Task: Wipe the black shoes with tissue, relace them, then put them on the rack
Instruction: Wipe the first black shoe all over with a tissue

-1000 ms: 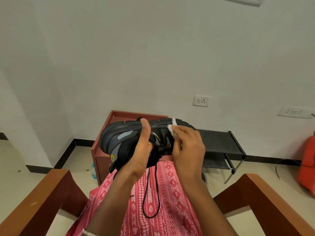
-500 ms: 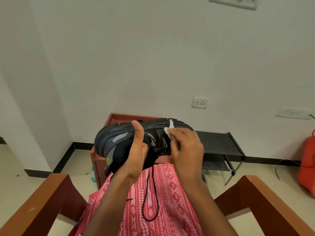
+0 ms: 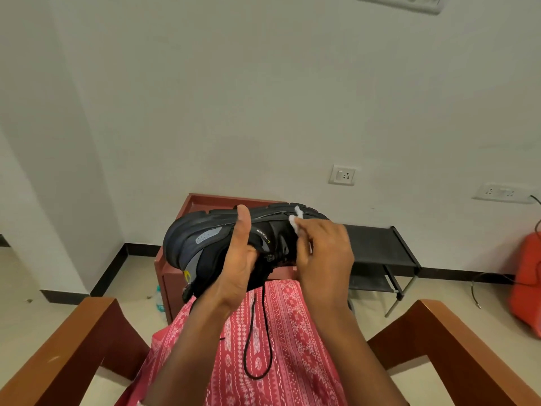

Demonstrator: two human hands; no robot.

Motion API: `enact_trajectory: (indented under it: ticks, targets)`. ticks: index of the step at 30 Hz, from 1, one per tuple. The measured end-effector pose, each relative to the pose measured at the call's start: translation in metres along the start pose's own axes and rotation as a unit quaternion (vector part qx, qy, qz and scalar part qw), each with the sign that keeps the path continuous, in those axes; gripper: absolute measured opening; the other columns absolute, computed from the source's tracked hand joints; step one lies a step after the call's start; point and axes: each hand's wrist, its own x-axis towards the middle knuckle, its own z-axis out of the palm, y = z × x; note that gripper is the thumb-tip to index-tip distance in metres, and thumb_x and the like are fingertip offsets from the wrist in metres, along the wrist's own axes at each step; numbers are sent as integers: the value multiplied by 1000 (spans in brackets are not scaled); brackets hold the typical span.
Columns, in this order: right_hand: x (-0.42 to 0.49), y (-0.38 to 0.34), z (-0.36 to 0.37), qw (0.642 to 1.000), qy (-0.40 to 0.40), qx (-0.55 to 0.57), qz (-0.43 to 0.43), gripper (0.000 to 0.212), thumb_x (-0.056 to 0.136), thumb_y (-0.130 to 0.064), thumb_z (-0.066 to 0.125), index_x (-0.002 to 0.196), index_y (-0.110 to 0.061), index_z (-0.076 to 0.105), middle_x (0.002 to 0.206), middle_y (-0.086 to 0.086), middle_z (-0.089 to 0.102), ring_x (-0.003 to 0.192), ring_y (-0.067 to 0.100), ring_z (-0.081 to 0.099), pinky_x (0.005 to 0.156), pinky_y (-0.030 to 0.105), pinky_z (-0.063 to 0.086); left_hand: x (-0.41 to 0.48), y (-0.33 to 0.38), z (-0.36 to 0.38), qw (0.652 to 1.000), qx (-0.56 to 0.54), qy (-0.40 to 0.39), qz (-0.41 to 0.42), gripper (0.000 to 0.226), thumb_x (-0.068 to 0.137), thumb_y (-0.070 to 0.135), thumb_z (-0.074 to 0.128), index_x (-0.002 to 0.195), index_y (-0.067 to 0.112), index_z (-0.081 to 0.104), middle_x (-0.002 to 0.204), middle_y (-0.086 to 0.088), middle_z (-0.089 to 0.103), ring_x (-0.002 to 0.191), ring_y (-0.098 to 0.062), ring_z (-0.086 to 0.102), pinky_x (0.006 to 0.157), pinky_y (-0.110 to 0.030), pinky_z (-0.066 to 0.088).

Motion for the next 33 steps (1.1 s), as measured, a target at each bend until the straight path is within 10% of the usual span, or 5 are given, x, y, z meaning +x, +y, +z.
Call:
enact_trajectory:
  ticks: [8, 16, 24, 29, 33]
  targets:
    - [-10, -32, -17, 981, -53, 180, -56, 29, 87, 2, 68, 103, -20, 77, 100, -12, 73, 97, 3, 64, 87, 13, 48, -1, -6, 1, 1000, 13, -4, 1, 80, 79, 70, 21, 106, 11, 69, 89, -3, 78, 89, -8, 74, 72, -14, 54]
    - [7, 1, -6, 1000, -10, 10, 6, 26, 84, 2, 72, 105, -13, 77, 100, 0, 74, 94, 20, 65, 81, 40, 58, -2, -2, 5, 1000, 15, -15, 5, 84, 74, 73, 17, 123, 21, 63, 113, 0, 75, 108, -10, 69, 79, -15, 54]
    - [-5, -29, -17, 984, -74, 129, -97, 34, 83, 4, 69, 104, -21, 78, 103, -10, 75, 98, 7, 65, 89, 14, 48, -1, -8, -1, 1000, 30, 6, 3, 86, 70, 74, 22, 104, 10, 69, 93, -2, 77, 95, -11, 72, 76, -17, 56]
    - [6, -5, -7, 998, -45, 43, -27, 31, 82, 8, 71, 103, -15, 78, 99, -2, 75, 96, 20, 65, 84, 36, 57, -3, -4, 0, 999, 26, -19, -9, 102, 70, 80, 17, 130, 11, 61, 118, -6, 73, 113, -15, 68, 84, -20, 55]
    - [-2, -25, -17, 983, -104, 130, -78, 31, 88, 2, 65, 105, -21, 77, 103, -10, 73, 98, 10, 64, 87, 29, 53, -5, -3, 2, 999, 34, -2, 14, 116, 63, 91, 34, 101, -14, 66, 91, -17, 74, 92, -24, 72, 74, -29, 56]
